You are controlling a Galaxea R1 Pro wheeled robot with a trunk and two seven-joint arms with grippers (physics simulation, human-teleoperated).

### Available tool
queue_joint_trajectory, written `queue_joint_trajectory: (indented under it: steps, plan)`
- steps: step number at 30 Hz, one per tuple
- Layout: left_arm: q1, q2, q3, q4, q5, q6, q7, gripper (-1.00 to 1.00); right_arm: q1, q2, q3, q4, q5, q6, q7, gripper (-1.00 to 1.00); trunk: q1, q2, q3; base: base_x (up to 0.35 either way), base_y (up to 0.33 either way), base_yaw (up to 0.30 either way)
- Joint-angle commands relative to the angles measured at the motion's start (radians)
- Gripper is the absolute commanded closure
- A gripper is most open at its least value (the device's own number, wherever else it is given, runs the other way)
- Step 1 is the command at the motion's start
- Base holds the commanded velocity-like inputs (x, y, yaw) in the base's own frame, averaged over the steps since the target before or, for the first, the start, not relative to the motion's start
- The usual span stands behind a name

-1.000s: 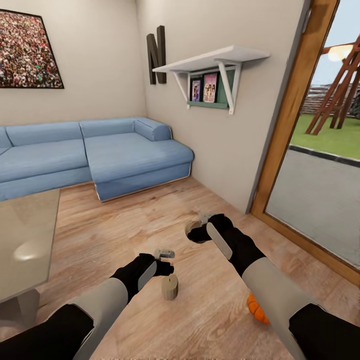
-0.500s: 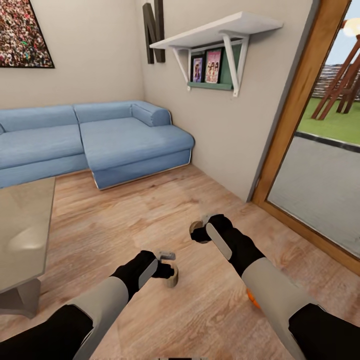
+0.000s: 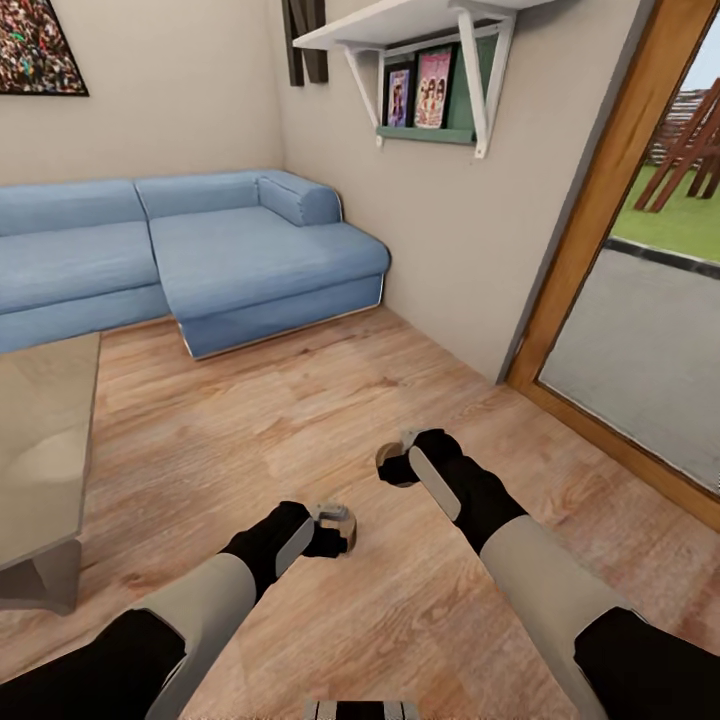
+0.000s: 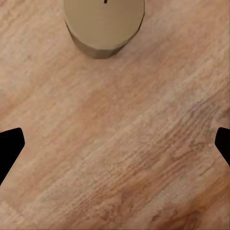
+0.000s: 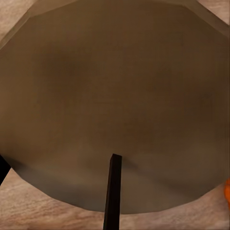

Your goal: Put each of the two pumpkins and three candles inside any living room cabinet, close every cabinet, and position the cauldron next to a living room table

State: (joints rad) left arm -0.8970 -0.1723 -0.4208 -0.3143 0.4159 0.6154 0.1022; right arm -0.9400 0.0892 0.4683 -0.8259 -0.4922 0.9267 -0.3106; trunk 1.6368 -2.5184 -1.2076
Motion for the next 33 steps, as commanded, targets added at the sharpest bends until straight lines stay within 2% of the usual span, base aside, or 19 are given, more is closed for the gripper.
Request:
queue_joint_trajectory:
  steps: [1, 7, 21, 26, 33]
  plan:
    - [0.0, 0.0, -0.007, -0.001, 0.012, 0.004, 0.007, -1.0, -0.001, 0.0, 0.003, -0.001, -0.01, 0.001, -0.011, 1.0, 0.0, 0.0, -0.001, 0.0, 0.0, 0.0]
    - [0.0, -0.002, -0.011, 0.001, 0.011, 0.005, 0.008, -1.0, 0.003, 0.001, 0.004, -0.001, -0.009, 0.001, -0.011, 1.0, 0.0, 0.0, -0.001, 0.029, 0.0, 0.0]
    - [0.0, -0.001, -0.012, 0.001, 0.011, 0.0, 0.004, -1.0, 0.004, 0.001, 0.004, -0.001, -0.009, 0.001, -0.012, 1.0, 0.0, 0.0, -0.001, 0.318, 0.0, 0.0]
    - [0.0, -0.002, -0.012, 0.001, 0.011, -0.002, 0.004, -1.0, 0.004, 0.001, 0.004, -0.001, -0.009, 0.001, -0.012, 1.0, 0.0, 0.0, -0.001, 0.055, 0.0, 0.0]
    - [0.0, -0.002, -0.013, 0.0, 0.011, -0.003, 0.002, -1.0, 0.004, 0.001, 0.004, -0.001, -0.008, 0.001, -0.012, 1.0, 0.003, -0.002, -0.028, 0.003, 0.0, 0.0]
